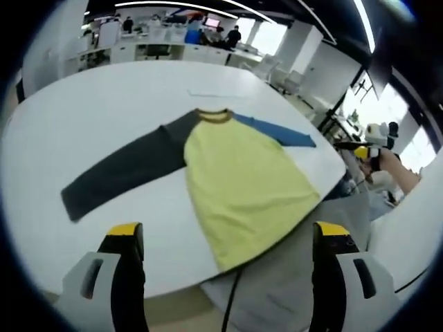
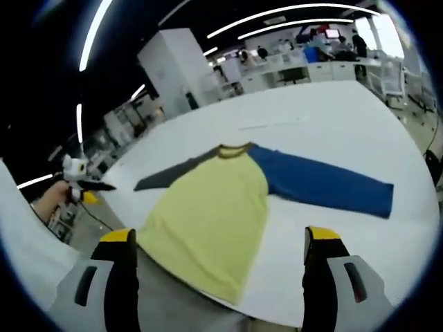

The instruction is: Fold the garment on the visible template until the final outline fits inside the template.

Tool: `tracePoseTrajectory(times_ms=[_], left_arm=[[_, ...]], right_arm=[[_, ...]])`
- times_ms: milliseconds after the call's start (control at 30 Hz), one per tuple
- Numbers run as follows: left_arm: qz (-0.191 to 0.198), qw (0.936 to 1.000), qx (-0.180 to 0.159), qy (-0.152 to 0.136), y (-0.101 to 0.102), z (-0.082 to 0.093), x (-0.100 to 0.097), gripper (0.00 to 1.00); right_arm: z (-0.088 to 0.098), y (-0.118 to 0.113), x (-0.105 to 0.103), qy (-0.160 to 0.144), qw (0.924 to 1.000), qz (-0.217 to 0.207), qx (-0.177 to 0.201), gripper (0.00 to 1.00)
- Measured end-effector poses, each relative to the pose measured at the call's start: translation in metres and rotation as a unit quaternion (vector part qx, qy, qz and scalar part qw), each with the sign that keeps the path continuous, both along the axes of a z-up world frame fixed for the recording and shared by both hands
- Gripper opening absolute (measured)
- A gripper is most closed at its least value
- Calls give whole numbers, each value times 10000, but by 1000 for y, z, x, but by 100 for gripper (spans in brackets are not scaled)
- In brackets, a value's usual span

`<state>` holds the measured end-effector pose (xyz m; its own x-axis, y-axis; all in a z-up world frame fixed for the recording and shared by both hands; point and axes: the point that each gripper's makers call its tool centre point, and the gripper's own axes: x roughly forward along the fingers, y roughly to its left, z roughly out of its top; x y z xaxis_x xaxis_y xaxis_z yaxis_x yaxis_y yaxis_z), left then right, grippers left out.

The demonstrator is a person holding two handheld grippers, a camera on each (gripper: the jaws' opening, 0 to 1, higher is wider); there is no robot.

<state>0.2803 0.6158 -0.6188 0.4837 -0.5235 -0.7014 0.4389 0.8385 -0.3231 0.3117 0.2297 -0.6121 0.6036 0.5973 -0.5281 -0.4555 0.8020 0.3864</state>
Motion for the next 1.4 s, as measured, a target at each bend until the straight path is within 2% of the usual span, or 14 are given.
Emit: tracePoseTrajectory(times_ms=[200, 367, 733, 1400], left_arm=[[-49, 9999, 125, 100, 0, -8, 6, 98], [-28, 9999, 34, 150, -4, -11, 11, 98], [-69, 9994, 58, 337, -5, -21, 21, 98], [-209, 9981, 128, 573, -9, -30, 31, 98]], right_arm=[[-9, -1, 10, 100, 9999, 60, -30, 100], [-16, -1, 16, 191, 9998, 83, -21, 100], [-28, -3, 25, 316, 9995, 33, 1, 100], [-45, -30, 54, 379, 9990, -227, -68, 97]])
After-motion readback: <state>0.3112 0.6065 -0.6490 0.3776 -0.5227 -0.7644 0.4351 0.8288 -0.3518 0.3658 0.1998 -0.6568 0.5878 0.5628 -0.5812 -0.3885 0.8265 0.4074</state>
